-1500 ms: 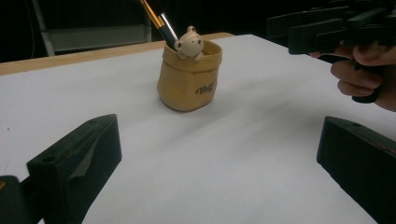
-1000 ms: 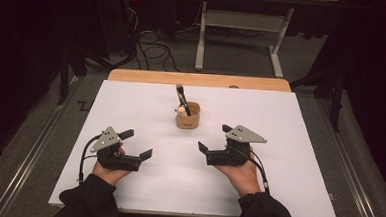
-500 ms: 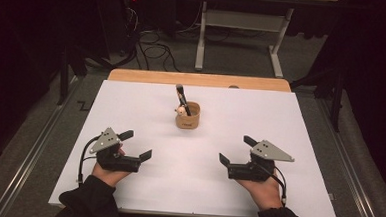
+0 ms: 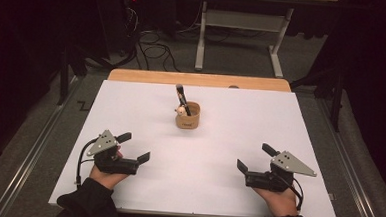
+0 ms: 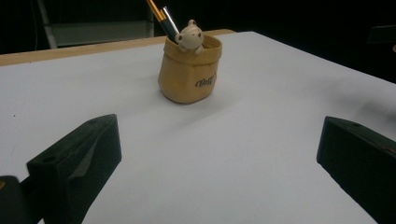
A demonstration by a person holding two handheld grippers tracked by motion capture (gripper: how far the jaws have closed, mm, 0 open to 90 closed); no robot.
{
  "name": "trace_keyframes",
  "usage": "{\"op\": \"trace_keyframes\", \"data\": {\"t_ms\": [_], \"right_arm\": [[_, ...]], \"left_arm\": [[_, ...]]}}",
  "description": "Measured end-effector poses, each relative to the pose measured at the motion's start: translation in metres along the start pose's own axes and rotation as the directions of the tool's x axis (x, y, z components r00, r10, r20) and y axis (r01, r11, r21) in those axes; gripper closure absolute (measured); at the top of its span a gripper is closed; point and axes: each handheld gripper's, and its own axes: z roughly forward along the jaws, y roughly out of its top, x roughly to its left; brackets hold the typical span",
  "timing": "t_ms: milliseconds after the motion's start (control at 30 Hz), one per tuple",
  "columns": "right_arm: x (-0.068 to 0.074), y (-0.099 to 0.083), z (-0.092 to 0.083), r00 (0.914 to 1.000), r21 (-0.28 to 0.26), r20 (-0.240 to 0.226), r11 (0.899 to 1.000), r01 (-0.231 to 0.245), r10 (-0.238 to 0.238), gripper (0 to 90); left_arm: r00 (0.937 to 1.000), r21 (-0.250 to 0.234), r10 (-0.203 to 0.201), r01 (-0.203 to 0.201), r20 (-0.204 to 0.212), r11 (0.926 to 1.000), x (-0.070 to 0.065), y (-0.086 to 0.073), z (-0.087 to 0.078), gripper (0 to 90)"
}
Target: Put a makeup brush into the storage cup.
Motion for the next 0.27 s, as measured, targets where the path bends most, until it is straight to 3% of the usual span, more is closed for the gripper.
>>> {"op": "trace_keyframes", "data": {"t_ms": [267], "right_arm": [[0.0006,-0.0003,-0.0007,1.0000,-0.001,0.005,1.000,0.001,-0.001,0.4]], "left_arm": [[1.0000,-0.007,-0.007,0.007,0.000,0.9999,0.0005,0.0003,-0.0019,0.4]]}}
